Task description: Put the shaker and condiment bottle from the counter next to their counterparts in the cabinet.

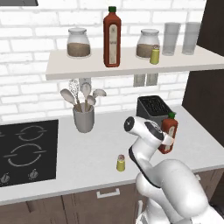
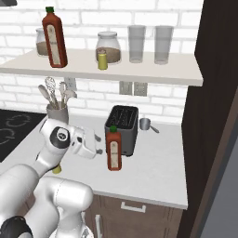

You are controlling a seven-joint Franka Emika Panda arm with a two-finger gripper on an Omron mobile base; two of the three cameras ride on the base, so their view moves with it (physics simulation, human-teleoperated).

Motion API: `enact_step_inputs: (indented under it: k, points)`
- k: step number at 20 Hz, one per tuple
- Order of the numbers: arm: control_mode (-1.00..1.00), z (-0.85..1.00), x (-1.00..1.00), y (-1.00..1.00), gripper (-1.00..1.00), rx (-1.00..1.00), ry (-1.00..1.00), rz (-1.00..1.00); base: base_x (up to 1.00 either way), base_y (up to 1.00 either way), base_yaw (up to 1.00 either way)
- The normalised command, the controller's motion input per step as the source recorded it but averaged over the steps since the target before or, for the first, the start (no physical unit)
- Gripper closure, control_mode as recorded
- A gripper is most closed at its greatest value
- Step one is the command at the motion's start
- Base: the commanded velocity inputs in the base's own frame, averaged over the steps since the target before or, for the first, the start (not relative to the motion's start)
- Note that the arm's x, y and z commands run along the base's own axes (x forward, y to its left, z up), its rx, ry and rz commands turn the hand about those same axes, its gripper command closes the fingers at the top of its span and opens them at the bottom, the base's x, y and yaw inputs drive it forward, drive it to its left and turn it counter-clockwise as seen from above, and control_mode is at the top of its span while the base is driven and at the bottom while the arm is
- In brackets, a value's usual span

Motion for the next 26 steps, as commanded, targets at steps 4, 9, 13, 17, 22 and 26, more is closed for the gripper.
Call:
enact_step_inputs:
  k: [4, 9, 13, 17, 22, 26]
  points:
    - [-1.00, -0.31, 0.03, -0.04, -1.00, 0.00, 0.00, 0.00, 0.00, 0.00, 0.00]
    - [-1.00, -0.27, 0.17, -0.09, -1.00, 0.00, 0.00, 0.00, 0.00, 0.00, 0.00]
    - [-1.00, -0.21, 0.15, -0.26, -1.00, 0.00, 0.00, 0.00, 0.00, 0.00, 0.00]
    - [-1.00, -0.22, 0.16, -0.29, -1.00, 0.00, 0.00, 0.00, 0.00, 0.00, 0.00]
    - [-1.00, -0.27, 0.24, -0.25, -1.00, 0.00, 0.00, 0.00, 0.00, 0.00, 0.00]
    - [-1.00, -0.30, 0.08, -0.08, 1.00, 0.00, 0.02, 0.00, 0.00, 0.00, 0.00]
